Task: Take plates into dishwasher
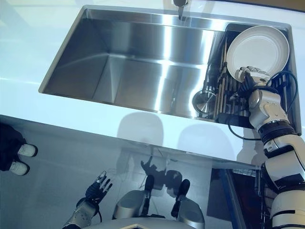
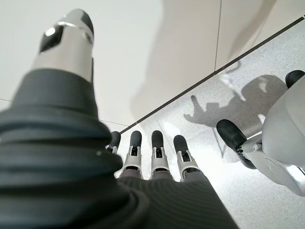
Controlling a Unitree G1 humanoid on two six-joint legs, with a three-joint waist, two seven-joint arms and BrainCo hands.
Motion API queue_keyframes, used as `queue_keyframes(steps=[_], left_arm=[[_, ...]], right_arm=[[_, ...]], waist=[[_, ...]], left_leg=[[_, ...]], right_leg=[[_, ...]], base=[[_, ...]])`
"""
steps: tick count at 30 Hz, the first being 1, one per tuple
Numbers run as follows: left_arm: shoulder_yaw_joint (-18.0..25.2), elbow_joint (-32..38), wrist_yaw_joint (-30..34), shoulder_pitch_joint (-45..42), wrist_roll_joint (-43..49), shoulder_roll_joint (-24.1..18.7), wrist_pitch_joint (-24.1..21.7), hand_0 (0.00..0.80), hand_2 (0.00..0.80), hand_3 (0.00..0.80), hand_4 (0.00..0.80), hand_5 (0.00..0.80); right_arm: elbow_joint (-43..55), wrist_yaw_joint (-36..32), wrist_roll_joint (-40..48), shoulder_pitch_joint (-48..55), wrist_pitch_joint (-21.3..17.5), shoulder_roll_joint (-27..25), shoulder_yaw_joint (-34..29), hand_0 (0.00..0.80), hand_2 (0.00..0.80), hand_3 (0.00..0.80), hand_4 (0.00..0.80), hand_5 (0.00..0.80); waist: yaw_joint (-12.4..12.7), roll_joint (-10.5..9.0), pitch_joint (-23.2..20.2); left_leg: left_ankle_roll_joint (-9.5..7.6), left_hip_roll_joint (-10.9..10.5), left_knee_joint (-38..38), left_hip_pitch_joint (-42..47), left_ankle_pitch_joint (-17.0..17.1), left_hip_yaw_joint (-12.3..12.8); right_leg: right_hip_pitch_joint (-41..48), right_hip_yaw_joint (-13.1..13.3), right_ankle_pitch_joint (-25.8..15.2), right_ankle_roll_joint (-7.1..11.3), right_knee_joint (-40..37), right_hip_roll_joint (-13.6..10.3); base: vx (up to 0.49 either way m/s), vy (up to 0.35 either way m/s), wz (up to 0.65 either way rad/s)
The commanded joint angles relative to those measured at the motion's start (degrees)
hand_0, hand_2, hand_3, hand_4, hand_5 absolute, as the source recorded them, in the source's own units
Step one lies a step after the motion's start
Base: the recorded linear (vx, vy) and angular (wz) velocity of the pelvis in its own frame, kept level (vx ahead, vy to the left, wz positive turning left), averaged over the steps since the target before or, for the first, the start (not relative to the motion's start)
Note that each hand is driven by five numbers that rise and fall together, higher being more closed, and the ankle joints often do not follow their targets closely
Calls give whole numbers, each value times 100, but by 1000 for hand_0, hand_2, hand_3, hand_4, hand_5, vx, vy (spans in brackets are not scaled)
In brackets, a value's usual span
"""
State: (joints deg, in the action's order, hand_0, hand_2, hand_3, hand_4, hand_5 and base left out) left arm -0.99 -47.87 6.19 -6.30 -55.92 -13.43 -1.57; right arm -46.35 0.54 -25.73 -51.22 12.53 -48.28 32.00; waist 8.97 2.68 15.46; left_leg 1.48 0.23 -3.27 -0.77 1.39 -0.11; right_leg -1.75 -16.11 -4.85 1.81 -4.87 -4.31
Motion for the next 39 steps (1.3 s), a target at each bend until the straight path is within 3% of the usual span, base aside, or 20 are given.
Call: queue_keyframes(steps=[1,7,10,13,14,18,27,28,29,39], left_arm=[[-239,262,19,29,-236,-182,-89,0,0,0,0,0],[-231,238,19,-42,-199,-155,-99,0,0,0,0,0],[-225,243,6,-121,-114,-111,-93,0,0,0,0,0],[-225,221,7,-163,-78,-84,-91,0,0,0,0,0],[-221,209,6,-184,-52,-72,-81,0,0,0,0,0],[-207,182,46,-224,-63,-75,-87,0,0,0,0,0],[-213,185,64,-228,-183,-96,-105,0,0,0,0,0],[-211,184,73,-236,-192,-99,-112,0,0,0,0,0],[-200,175,94,-242,-183,-97,-121,0,0,0,0,0],[-173,235,49,-272,-248,-90,-90,0,0,0,0,0]], right_arm=[[-254,297,121,-830,38,-633,494,0,0,0,0,0],[-303,338,98,-849,-34,-775,460,0,0,0,0,0],[-306,346,85,-815,-66,-849,403,129,129,129,129,129],[-335,313,20,-824,-87,-863,395,333,333,333,333,333],[-354,283,-18,-828,-88,-866,391,452,452,452,452,452],[-423,255,-144,-899,-65,-887,441,580,580,580,580,580],[-578,229,-311,-1044,-56,-895,619,624,624,624,624,624],[-583,236,-403,-1061,-59,-898,651,668,668,668,668,668],[-587,270,-459,-1085,-56,-894,695,800,800,800,800,800],[-436,529,-508,-1101,29,-1014,789,800,800,800,800,800]], waist=[[88,-134,-97],[74,-148,-201],[77,-166,-280],[77,-167,-342],[79,-163,-375],[87,-138,-387],[122,-69,-336],[126,-63,-327],[131,-60,-314],[110,-62,-305]], left_leg=[[-14,-182,100,-215,-135,282],[11,-186,79,-136,-145,298],[26,-187,64,-74,-152,308],[36,-183,41,-22,-155,322],[39,-183,26,6,-155,324],[46,-169,2,35,-147,349],[60,-165,-29,11,-120,343],[59,-165,-31,10,-118,339],[59,-165,-30,6,-117,339],[63,-171,-71,20,-104,331]], right_leg=[[-5,13,299,301,166,-32],[79,6,316,305,136,-35],[144,-12,330,303,122,-38],[195,-21,337,304,104,-37],[224,-21,342,303,90,-35],[250,-33,346,302,81,-44],[227,-82,332,316,65,-75],[225,-85,330,317,63,-77],[221,-85,329,319,63,-79],[223,-74,330,328,45,-64]], base=[[0,0,0],[13,0,0],[57,-5,-1],[53,4,-1],[52,3,-2],[12,1,0],[-8,-1,0],[0,0,0],[0,0,0],[-13,1,0]])
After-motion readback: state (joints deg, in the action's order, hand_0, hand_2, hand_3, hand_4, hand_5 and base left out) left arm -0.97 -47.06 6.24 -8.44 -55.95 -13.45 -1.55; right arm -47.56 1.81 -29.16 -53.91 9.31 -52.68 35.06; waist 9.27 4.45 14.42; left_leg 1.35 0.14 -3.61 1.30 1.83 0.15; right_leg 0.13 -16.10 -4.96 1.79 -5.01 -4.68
